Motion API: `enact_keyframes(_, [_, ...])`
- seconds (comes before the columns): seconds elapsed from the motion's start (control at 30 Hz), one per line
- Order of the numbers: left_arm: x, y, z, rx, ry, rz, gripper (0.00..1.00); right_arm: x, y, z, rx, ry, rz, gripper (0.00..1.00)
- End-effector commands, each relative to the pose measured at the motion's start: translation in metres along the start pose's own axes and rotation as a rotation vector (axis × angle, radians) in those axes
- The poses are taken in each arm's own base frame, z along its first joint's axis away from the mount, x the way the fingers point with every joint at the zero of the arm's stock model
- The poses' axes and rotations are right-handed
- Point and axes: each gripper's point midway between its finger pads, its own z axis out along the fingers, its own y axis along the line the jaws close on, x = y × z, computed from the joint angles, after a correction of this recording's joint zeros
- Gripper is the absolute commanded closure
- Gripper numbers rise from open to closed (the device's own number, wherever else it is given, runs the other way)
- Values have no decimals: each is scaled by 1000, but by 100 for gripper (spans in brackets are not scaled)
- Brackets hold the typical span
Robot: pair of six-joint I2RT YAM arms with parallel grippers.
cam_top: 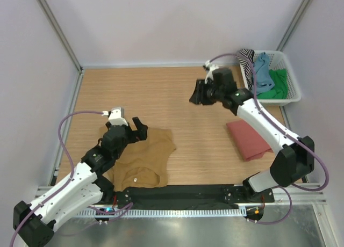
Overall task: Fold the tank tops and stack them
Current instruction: Move the tank top to the center of the board, then flatten the tank top out
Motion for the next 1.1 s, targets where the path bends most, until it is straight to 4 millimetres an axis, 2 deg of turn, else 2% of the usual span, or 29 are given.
enact_keyframes(0.0, [7, 17, 3, -98, 29, 40, 1, 65, 22, 3, -106, 133, -10, 55])
enact_keyframes(0.03, [8, 21, 4, -122, 33, 42, 0, 77, 26, 3, -125, 149, -24, 54])
enact_keyframes(0.07, [11, 28, 4, -160, 47, 51, 1, 111, 33, 5, -146, 216, -41, 52])
enact_keyframes(0.13, [6, 42, 2, -243, 18, 47, 0, 134, 46, 6, -195, 251, -69, 48])
enact_keyframes(0.17, [5, 44, 2, -260, 14, 35, 0, 152, 49, 5, -204, 285, -82, 45])
enact_keyframes(0.2, [4, 46, 1, -268, 8, 30, 0, 166, 62, 4, -227, 312, -107, 39])
enact_keyframes(0.3, [5, 51, 2, -284, -11, 7, 0, 195, 76, 6, -242, 355, -116, 30])
enact_keyframes(0.33, [5, 52, 2, -290, -15, 6, 0, 197, 80, 10, -242, 340, -117, 29])
enact_keyframes(0.4, [7, 56, 2, -299, -16, 9, 0, 214, 80, 21, -218, 364, -105, 27])
enact_keyframes(0.47, [9, 56, 2, -296, -14, 17, 0, 220, 77, 33, -155, 361, -118, 27])
enact_keyframes(0.5, [10, 57, 2, -294, -13, 26, 0, 231, 72, 42, -121, 389, -114, 27])
enact_keyframes(0.57, [10, 55, 1, -279, -14, 30, 0, 231, 74, 52, -92, 378, -133, 28])
enact_keyframes(0.6, [11, 55, 1, -276, -11, 34, 0, 237, 70, 59, -63, 391, -137, 29])
enact_keyframes(0.63, [11, 54, 1, -270, -11, 33, 1, 234, 72, 64, -55, 383, -142, 30])
enact_keyframes(0.73, [12, 50, 3, -246, -4, 38, 1, 243, 62, 77, 2, 403, -145, 37])
enact_keyframes(0.83, [15, 49, 5, -243, 12, 48, 0, 247, 61, 86, 11, 406, -138, 45])
enact_keyframes(0.9, [16, 49, 6, -246, 20, 53, 0, 248, 61, 88, 15, 409, -138, 66])
enact_keyframes(0.93, [16, 48, 6, -242, 22, 54, 0, 245, 54, 91, 57, 392, -146, 75])
enact_keyframes(0.97, [17, 48, 7, -241, 26, 57, 1, 240, 51, 92, 81, 380, -155, 92])
enact_keyframes(1.0, [18, 48, 7, -242, 28, 56, 1, 233, 30, 91, 172, 363, -163, 99])
enact_keyframes(1.07, [18, 46, 8, -233, 31, 57, 0, 217, 10, 93, 235, 349, -144, 99])
